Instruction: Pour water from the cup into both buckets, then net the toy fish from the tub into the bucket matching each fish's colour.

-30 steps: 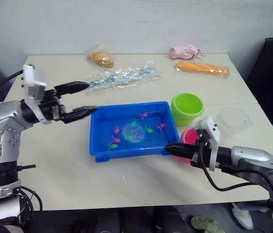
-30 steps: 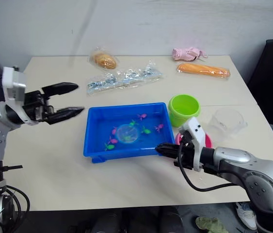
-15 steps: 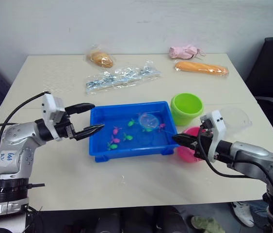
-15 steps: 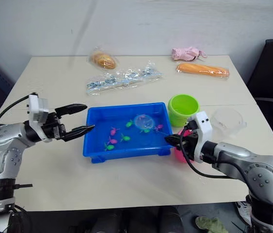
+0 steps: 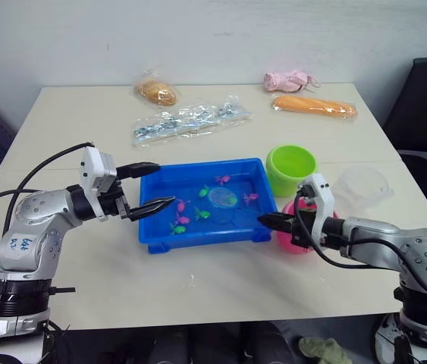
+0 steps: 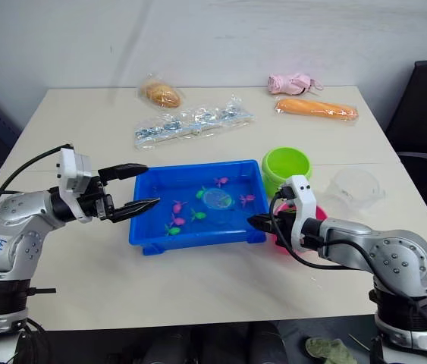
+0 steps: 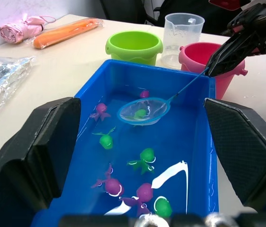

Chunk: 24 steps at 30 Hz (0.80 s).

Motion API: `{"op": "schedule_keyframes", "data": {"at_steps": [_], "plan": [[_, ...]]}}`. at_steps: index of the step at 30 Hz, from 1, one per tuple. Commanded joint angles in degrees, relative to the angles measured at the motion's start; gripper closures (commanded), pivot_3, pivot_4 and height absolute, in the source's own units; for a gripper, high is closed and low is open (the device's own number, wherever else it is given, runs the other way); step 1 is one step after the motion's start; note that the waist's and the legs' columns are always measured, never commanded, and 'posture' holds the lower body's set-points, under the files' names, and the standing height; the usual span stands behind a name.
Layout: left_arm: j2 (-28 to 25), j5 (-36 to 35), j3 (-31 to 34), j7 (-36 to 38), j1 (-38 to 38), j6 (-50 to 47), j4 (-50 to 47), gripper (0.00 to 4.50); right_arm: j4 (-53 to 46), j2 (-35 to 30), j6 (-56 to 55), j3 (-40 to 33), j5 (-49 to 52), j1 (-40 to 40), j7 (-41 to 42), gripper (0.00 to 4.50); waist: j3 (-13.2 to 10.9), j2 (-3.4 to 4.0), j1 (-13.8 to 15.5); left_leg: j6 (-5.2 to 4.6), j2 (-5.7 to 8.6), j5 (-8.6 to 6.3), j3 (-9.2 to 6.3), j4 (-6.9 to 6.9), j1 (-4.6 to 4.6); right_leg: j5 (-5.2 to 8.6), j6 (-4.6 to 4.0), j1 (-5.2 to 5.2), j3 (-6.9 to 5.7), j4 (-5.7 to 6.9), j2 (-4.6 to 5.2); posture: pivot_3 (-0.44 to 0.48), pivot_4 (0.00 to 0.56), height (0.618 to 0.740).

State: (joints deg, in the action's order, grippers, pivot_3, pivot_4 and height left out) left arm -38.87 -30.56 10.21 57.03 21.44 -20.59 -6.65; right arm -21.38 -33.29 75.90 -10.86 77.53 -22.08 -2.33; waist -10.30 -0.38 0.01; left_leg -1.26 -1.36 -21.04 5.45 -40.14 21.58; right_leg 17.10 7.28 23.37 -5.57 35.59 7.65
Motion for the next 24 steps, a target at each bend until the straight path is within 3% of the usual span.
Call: {"op": "schedule_keyframes", "data": {"at_steps": [1,13,24], "plan": [[0.1,-0.7,0.25,-0.41,-0.2,0.24,-2.69,0.03,0.85,-0.42,0.51,-0.71,2.63,-0.98,-3.36,4.5,0.0,0.0,-0.03,0.0,0.0,0.0,0.0,0.0,0.0,0.0,0.0,0.0,0.0,0.0,0.0,0.0,0.15,0.74],[0.71,0.09,-0.48,-0.39,-0.3,0.99,-2.55,0.03,4.29,-1.39,-1.51,-0.45,13.82,-0.24,-11.97,4.5,0.0,0.0,-0.07,0.0,-0.04,0.0,0.02,0.01,0.0,0.0,0.0,0.0,0.0,-0.01,-0.03,0.0,0.15,0.74],[0.83,0.74,-1.12,0.23,-0.08,2.06,-1.65,0.03,5.69,-6.75,-8.44,3.74,25.49,0.48,-22.7,4.5,0.0,0.0,-0.05,0.0,-0.06,0.0,0.03,0.01,0.0,0.0,0.0,0.01,0.0,-0.03,-0.03,0.0,0.15,0.74]]}}
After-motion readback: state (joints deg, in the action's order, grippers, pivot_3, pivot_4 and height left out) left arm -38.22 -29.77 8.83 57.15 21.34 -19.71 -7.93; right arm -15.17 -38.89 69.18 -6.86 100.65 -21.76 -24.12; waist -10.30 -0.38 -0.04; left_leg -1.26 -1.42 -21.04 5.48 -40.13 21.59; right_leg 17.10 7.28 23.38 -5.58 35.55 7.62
